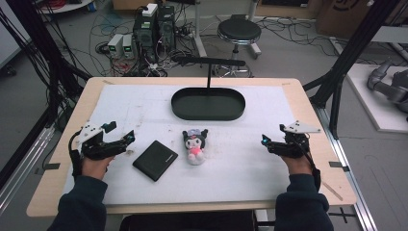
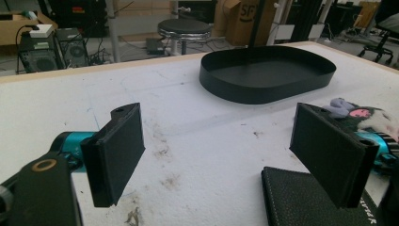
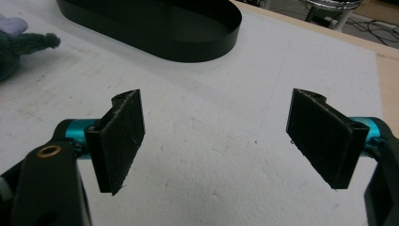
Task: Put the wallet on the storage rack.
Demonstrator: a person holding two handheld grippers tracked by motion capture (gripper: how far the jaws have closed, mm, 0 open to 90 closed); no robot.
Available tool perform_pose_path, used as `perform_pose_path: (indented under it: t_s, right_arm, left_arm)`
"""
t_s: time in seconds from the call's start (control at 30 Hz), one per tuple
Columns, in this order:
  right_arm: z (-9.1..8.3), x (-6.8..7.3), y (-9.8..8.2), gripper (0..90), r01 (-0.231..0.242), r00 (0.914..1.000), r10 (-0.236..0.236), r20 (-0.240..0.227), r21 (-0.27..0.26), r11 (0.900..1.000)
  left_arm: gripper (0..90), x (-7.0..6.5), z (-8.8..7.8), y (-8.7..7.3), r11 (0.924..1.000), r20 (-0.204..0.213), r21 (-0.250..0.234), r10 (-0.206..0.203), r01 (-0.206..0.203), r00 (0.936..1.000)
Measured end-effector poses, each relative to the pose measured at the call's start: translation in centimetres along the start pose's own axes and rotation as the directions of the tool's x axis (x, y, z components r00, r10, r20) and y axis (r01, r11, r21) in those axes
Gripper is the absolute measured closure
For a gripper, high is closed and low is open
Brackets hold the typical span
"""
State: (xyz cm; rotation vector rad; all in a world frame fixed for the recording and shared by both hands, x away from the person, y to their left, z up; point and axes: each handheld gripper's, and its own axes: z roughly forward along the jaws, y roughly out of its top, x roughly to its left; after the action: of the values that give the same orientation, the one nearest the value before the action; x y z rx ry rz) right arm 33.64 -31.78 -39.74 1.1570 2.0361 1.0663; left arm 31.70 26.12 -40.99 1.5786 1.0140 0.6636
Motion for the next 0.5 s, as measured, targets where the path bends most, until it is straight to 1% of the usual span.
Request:
perform_pose_path:
  t_s: [0.17, 0.33, 0.43, 0.5]
  right_arm:
    - [0.06, -0.01, 0.01, 20.1, 0.006, 1.0, -0.006, -0.006, -0.004, 1.0]
    - [0.06, -0.16, -0.13, 20.1, -0.002, 0.9999, 0.002, -0.01, -0.001, 1.0]
    - [0.0, -0.17, -0.21, 20.1, 0.001, 0.9999, -0.001, -0.011, 0.002, 1.0]
    - [-0.04, -0.11, -0.27, 20.1, 0.008, 0.9999, -0.008, -0.007, 0.002, 1.0]
  left_arm:
    - [18.6, 0.08, 0.13, -0.12, 0.9999, 0.001, 0.009, -0.01, 0.01, 1.0]
    - [18.7, 0.03, 0.18, -0.21, 0.9997, 0.0, 0.02, -0.013, 0.013, 0.9999]
    - [18.7, -0.14, 0.33, -0.22, 0.9996, 0.007, 0.025, -0.014, 0.014, 0.9999]
    - [19.7, -0.24, 0.47, -0.21, 0.9993, 0.018, 0.036, -0.007, 0.006, 0.9998]
